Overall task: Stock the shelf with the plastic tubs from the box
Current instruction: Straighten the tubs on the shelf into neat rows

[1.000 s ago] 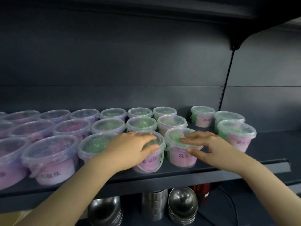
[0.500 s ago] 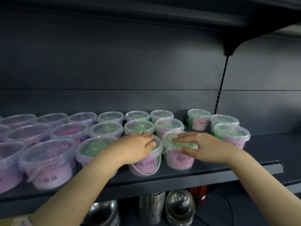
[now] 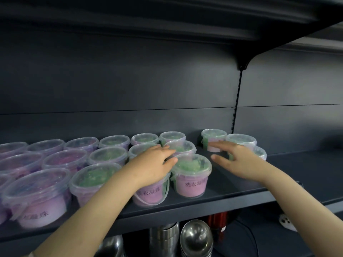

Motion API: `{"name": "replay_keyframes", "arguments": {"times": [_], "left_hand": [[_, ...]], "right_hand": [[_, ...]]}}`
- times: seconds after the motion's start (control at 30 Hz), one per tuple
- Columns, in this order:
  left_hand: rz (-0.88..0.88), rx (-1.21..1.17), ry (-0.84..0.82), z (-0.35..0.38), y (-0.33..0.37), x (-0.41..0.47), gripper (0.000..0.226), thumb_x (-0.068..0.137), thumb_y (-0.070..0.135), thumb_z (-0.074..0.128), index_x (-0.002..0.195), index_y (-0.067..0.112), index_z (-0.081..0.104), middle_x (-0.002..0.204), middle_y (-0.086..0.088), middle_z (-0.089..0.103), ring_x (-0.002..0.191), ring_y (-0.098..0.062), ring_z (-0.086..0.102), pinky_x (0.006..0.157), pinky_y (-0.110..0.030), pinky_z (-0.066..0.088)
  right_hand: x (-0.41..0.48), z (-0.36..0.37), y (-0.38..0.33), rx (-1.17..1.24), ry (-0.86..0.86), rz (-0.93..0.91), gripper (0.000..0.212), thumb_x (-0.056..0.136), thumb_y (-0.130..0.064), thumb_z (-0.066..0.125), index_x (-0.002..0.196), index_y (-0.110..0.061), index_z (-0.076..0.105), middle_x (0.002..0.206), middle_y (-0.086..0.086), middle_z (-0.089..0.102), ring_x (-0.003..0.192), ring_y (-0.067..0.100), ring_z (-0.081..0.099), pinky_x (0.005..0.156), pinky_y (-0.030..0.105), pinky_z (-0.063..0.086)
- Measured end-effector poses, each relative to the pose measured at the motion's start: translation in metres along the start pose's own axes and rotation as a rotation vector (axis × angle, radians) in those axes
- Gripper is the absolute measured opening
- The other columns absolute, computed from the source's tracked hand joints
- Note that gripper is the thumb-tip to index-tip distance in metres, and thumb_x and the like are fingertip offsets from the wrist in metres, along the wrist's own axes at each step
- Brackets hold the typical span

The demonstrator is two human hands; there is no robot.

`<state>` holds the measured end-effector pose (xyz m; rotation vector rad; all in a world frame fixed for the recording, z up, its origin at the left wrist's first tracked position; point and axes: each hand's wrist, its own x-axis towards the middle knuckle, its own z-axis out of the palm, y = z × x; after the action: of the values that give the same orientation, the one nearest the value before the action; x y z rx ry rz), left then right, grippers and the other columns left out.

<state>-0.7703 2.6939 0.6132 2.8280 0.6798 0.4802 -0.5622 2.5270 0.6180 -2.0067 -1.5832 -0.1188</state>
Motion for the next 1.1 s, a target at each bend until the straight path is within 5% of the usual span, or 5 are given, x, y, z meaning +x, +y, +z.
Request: {"name": "replay_keyframes", "arguments": {"times": [0.3,0.47,0.6,0.8,1.1], "left_hand": [[0.003,-0.057,-0.029,0.024,0.056,0.037,0.047,0.097,0.050,0.037,0.141,0.037,0.040,0.153,0.015,0.030,0.136,-0.008,0.032,0.107,-0.025,0.026],[-0.147,0.067,-0.156,0.042,0.065,0.052,0.061,0.094,0.061,0.026,0.149,0.037,0.019,0.159,0.012,0.008,0.147,-0.016,0.007,0.119,-0.040,0.012],[-0.182,0.064,-0.217,0.047,0.065,0.053,0.059,0.095,0.060,0.021,0.149,0.036,0.021,0.158,0.016,0.006,0.146,-0.010,0.001,0.120,-0.036,0.001],[-0.194,0.112,-0.230,0.045,0.070,0.049,0.057,0.096,0.060,0.019,0.149,0.040,0.018,0.158,0.018,0.006,0.146,-0.009,0.002,0.119,-0.033,0.001],[-0.182,0.161,-0.237,0.050,0.065,0.050,0.058,0.094,0.062,0.012,0.149,0.043,0.013,0.158,0.016,0.004,0.146,-0.013,0.004,0.115,-0.034,0.003]], "right_hand": [[-0.006,-0.043,0.077,-0.086,-0.010,0.106,0.038,0.095,-0.037,0.052,0.133,-0.030,0.055,0.142,-0.013,0.050,0.130,0.011,0.045,0.097,0.018,0.029],[-0.006,-0.052,0.120,-0.141,-0.154,0.186,0.037,0.096,-0.040,0.049,0.131,-0.032,0.057,0.143,-0.008,0.050,0.127,0.015,0.049,0.102,0.025,0.034],[-0.004,-0.055,0.136,-0.112,-0.196,0.146,0.032,0.092,-0.042,0.056,0.123,-0.040,0.062,0.139,-0.014,0.052,0.127,0.011,0.047,0.105,0.025,0.033],[0.000,-0.045,0.119,0.093,-0.267,0.023,0.027,0.083,-0.042,0.069,0.111,-0.041,0.070,0.122,-0.028,0.056,0.118,-0.010,0.045,0.098,0.013,0.028],[-0.001,-0.030,0.089,0.138,-0.235,-0.014,0.028,0.081,-0.037,0.073,0.110,-0.034,0.072,0.119,-0.023,0.059,0.113,-0.010,0.050,0.089,0.001,0.031]]}}
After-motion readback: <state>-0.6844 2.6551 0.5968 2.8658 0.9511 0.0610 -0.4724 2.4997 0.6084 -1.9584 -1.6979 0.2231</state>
